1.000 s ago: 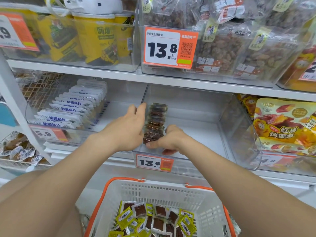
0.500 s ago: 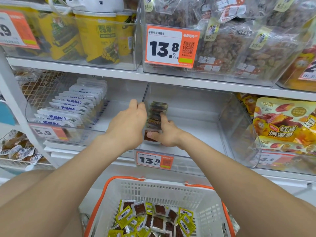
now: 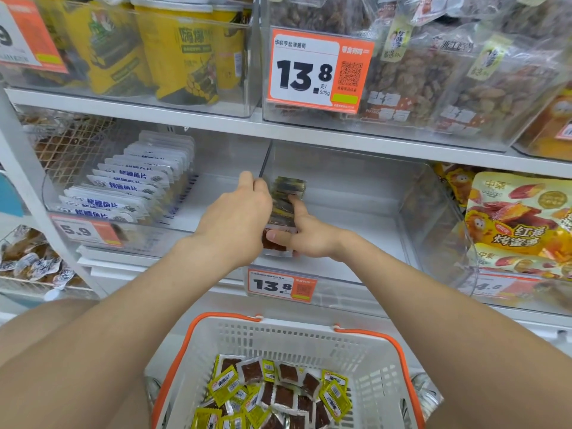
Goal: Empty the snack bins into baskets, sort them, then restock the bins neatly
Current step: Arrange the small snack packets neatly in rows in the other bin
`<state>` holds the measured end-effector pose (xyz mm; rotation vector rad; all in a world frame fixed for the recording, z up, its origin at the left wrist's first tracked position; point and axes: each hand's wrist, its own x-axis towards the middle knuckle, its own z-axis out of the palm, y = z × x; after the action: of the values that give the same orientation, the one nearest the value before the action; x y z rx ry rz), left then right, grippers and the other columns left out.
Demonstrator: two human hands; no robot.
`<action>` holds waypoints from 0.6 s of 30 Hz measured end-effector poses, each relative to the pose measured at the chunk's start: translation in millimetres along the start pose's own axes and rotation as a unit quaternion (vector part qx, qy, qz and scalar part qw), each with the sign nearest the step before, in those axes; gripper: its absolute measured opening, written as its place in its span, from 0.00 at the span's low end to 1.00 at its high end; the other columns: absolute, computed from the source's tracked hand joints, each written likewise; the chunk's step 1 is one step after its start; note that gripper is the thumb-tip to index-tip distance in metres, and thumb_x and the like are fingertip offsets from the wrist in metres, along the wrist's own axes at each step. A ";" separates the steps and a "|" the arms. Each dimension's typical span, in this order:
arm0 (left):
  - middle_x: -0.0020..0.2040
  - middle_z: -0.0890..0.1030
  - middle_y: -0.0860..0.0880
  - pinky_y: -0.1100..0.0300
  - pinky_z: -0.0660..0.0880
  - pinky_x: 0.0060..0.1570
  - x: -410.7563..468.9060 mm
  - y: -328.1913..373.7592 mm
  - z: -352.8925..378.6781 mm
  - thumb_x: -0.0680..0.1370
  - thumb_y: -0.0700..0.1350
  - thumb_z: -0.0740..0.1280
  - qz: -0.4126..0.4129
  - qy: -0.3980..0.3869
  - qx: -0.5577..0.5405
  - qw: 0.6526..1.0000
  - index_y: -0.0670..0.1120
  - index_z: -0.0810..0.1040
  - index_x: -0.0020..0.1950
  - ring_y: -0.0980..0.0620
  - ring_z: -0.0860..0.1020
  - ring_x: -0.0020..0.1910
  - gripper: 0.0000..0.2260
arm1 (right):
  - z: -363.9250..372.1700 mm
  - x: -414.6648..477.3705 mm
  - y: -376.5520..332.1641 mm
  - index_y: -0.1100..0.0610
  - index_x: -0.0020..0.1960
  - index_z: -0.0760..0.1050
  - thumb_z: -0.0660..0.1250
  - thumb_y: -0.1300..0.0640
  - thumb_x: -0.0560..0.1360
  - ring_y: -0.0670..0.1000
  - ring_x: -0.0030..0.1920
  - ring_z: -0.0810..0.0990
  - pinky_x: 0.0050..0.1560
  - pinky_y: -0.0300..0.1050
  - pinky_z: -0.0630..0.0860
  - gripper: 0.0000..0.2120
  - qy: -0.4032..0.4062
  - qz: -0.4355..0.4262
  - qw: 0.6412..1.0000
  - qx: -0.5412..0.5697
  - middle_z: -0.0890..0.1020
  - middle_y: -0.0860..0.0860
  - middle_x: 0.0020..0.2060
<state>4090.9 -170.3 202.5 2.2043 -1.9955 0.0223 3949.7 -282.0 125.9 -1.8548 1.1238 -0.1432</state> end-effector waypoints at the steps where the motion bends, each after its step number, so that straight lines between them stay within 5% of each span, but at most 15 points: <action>1: 0.52 0.59 0.45 0.54 0.56 0.27 0.3 -0.6 0.5 0.75 0.33 0.68 0.001 -0.001 -0.002 1.000 0.45 0.59 0.53 0.48 0.62 0.29 0.18 | -2.9 -2.2 -0.3 0.50 0.84 0.34 0.71 0.47 0.80 0.50 0.70 0.73 0.62 0.43 0.72 0.50 -0.005 0.003 1.000 0.002 0.70 0.46 0.72; 3: 0.52 0.59 0.46 0.55 0.56 0.26 0.5 -2.2 1.8 0.75 0.33 0.69 0.006 -0.001 0.000 1.000 0.45 0.59 0.53 0.48 0.63 0.29 0.19 | -8.9 -3.2 -1.3 0.51 0.84 0.36 0.73 0.46 0.79 0.49 0.70 0.71 0.65 0.42 0.69 0.52 -0.002 0.013 1.000 -0.001 0.70 0.46 0.73; 5: 0.51 0.59 0.46 0.54 0.57 0.26 0.9 -3.7 3.5 0.75 0.33 0.69 0.012 0.001 -0.001 1.000 0.45 0.59 0.53 0.48 0.64 0.29 0.19 | -9.0 -0.5 -2.4 0.49 0.84 0.36 0.75 0.44 0.76 0.53 0.69 0.76 0.58 0.43 0.76 0.55 0.005 0.023 1.000 -0.014 0.71 0.45 0.70; 7: 0.52 0.59 0.46 0.54 0.57 0.27 1.0 -5.9 5.2 0.75 0.34 0.69 0.016 0.006 0.000 1.000 0.45 0.59 0.53 0.48 0.64 0.28 0.19 | -0.6 1.1 -7.1 0.43 0.82 0.34 0.77 0.36 0.70 0.57 0.58 0.83 0.45 0.48 0.83 0.61 0.019 0.032 0.998 -0.046 0.74 0.49 0.68; 9: 0.52 0.59 0.46 0.54 0.58 0.26 0.5 -7.5 6.1 0.76 0.35 0.69 0.018 0.008 0.000 1.000 0.45 0.59 0.53 0.48 0.65 0.28 0.19 | 8.0 6.0 -5.1 0.37 0.81 0.32 0.76 0.27 0.59 0.61 0.55 0.83 0.49 0.55 0.85 0.67 0.046 0.049 0.995 -0.078 0.75 0.54 0.66; 14: 0.52 0.60 0.46 0.53 0.58 0.25 -0.1 -9.6 6.9 0.76 0.35 0.68 0.016 0.008 0.002 1.000 0.43 0.63 0.58 0.47 0.66 0.28 0.16 | 9.3 1.8 -4.3 0.42 0.80 0.46 0.83 0.53 0.68 0.54 0.52 0.84 0.33 0.44 0.82 0.56 0.077 0.068 0.992 0.072 0.81 0.49 0.59; 18: 0.53 0.61 0.45 0.54 0.60 0.25 -0.3 -9.7 7.2 0.76 0.36 0.68 0.018 0.008 0.002 1.000 0.43 0.64 0.60 0.47 0.67 0.29 0.17 | 5.4 -7.3 -11.0 0.45 0.71 0.59 0.81 0.58 0.68 0.55 0.46 0.87 0.34 0.42 0.82 0.41 0.080 0.101 0.989 0.071 0.83 0.51 0.54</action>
<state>4099.7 -170.1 194.2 2.1623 -2.0287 0.0482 3955.3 -271.4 133.7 -1.6151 1.3702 -0.2531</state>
